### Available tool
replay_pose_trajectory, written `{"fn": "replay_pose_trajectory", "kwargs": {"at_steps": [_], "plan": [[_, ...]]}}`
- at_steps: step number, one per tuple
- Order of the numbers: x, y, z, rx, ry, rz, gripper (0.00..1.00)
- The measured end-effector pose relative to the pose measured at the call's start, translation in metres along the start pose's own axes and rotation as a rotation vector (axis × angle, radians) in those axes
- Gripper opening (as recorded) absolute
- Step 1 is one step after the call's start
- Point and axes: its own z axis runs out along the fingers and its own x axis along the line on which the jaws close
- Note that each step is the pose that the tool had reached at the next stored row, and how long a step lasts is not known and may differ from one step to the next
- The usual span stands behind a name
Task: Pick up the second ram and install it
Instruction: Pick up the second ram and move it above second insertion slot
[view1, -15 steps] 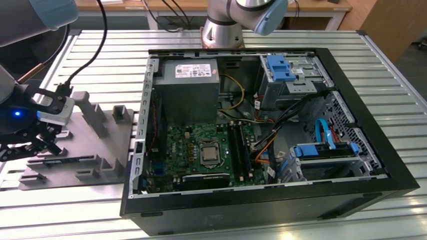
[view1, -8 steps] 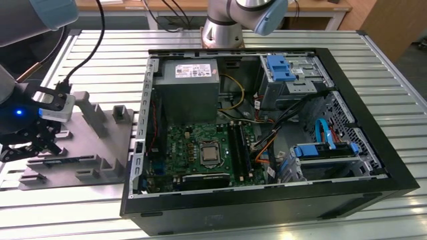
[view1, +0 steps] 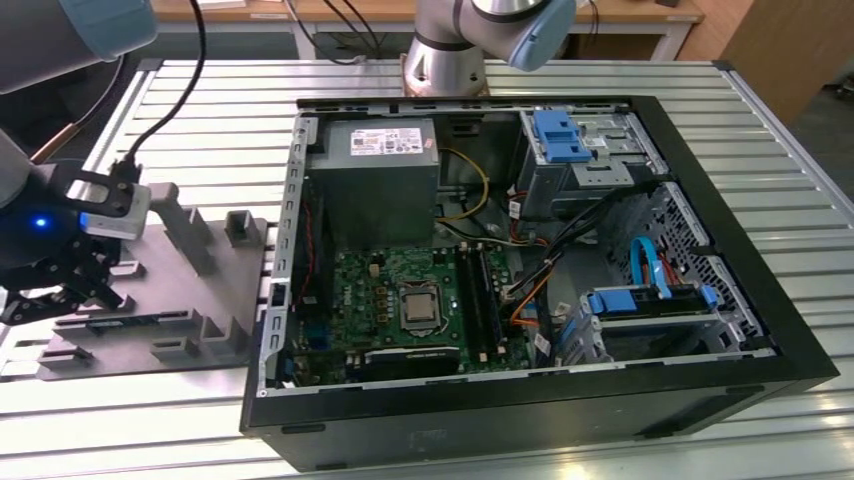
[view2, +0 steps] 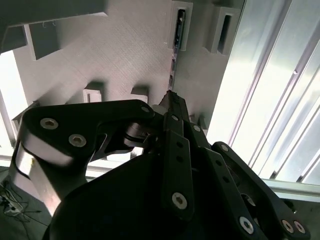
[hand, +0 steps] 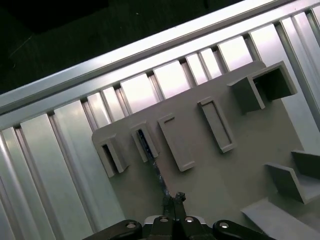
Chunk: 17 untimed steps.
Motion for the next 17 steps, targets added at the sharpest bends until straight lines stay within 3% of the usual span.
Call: {"fn": "replay_pose_trajectory", "kwargs": {"at_steps": [17], "plan": [[0.0, 0.0, 0.0, -0.0032, 0.0033, -0.125, 0.1]]}}
